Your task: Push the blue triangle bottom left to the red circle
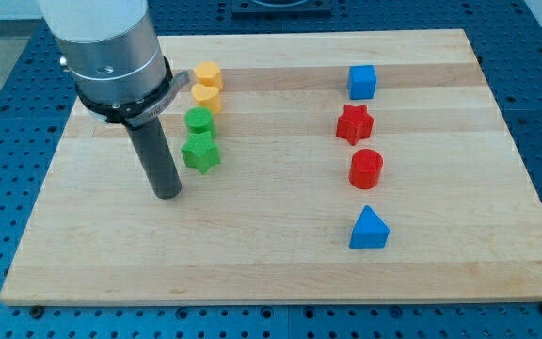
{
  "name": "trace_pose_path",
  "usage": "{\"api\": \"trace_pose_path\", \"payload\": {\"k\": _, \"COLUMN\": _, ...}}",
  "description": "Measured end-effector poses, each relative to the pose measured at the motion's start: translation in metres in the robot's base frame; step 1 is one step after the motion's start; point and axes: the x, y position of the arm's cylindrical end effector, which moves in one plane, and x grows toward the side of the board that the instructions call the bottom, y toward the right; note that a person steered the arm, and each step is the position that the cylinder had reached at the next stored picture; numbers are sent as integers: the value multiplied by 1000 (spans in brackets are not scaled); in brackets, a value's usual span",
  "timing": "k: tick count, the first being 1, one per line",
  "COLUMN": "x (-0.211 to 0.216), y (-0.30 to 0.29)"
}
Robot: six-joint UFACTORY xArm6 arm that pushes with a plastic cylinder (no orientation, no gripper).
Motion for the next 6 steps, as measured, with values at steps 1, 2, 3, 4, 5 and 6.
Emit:
{"api": "trace_pose_path", "payload": {"k": 1, "x": 0, "y": -1}}
{"api": "trace_pose_path", "payload": {"k": 2, "x": 22, "y": 9}}
{"api": "trace_pose_path", "payload": {"k": 3, "x": 55, "y": 58}}
{"api": "trace_pose_path", "payload": {"k": 4, "x": 70, "y": 123}}
{"api": "trace_pose_path", "payload": {"k": 5, "x": 76, "y": 175}}
{"api": "trace_pose_path", "payload": {"k": 6, "x": 76, "y": 208}}
